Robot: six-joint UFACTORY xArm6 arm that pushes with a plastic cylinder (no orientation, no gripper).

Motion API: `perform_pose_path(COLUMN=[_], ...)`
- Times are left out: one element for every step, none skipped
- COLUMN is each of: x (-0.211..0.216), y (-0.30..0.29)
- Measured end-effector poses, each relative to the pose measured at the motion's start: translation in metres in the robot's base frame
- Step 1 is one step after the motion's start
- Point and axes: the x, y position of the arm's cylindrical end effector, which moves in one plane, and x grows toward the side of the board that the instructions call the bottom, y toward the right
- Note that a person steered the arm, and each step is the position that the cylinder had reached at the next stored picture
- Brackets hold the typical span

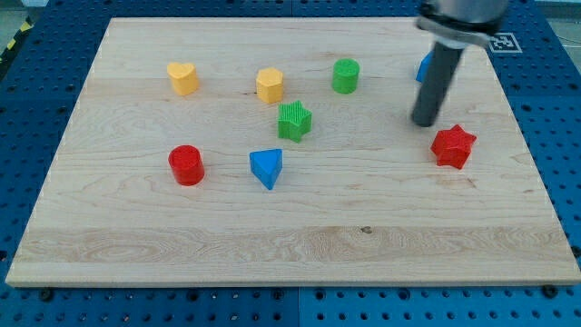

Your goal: Move the red star near the blue triangle

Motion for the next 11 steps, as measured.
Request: perform_pose_path(x=[0.001, 0.021, 0.039, 0.063, 0.05, 0.049, 0.082, 0.095, 0.095, 0.095, 0.082], y=[0.053, 0.057, -0.006, -0.068, -0.06, -0.018, -0.013, -0.035, -0.099, -0.138, -0.127])
